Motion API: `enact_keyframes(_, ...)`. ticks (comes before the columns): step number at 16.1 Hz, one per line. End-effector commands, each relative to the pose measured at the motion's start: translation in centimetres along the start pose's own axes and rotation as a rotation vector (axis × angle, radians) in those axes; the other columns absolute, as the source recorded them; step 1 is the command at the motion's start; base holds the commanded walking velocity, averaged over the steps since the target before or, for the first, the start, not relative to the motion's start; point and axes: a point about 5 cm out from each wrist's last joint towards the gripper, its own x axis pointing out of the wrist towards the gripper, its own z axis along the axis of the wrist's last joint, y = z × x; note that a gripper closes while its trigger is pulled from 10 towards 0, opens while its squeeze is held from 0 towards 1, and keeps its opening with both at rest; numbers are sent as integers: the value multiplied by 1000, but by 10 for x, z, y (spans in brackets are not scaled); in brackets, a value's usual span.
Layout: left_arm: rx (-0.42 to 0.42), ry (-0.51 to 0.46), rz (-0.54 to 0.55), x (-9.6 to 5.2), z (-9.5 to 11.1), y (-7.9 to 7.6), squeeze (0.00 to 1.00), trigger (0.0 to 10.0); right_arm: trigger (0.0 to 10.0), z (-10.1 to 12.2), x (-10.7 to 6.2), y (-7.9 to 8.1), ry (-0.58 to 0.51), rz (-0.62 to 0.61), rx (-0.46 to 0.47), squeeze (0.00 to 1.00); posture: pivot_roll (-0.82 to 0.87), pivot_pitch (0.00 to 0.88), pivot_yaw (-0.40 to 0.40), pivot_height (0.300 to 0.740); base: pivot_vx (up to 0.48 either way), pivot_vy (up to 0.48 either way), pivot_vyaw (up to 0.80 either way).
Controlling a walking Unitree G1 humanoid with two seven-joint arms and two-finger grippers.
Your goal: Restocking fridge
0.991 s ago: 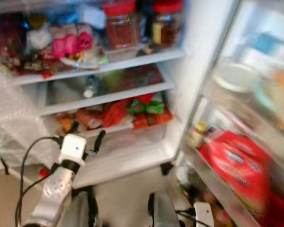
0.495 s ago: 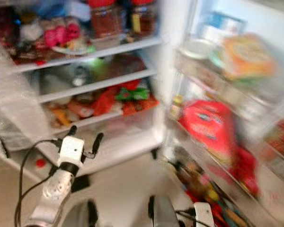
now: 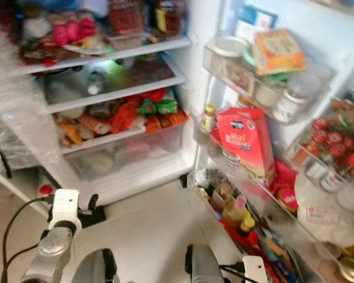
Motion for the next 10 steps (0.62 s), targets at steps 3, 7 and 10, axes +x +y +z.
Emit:
enact_keyframes(3, 35, 205, -3, -6, -38, 3, 0, 10000, 10000, -1, 2, 6, 2, 8, 23, 0, -196, 86, -29, 606, 0, 0, 0)
enact_keyframes(7, 71, 402, -22, -23, -73, 1, 0, 10000, 10000, -3, 2, 6, 7, -22, 42, 0, -190, 75, -22, 606, 0, 0, 0)
enact_keyframes(10, 57, 496, 6, -36, -91, 4, 0, 10000, 10000, -4, 2, 6, 12, -32, 50, 0, -185, 69, -18, 606, 0, 0, 0)
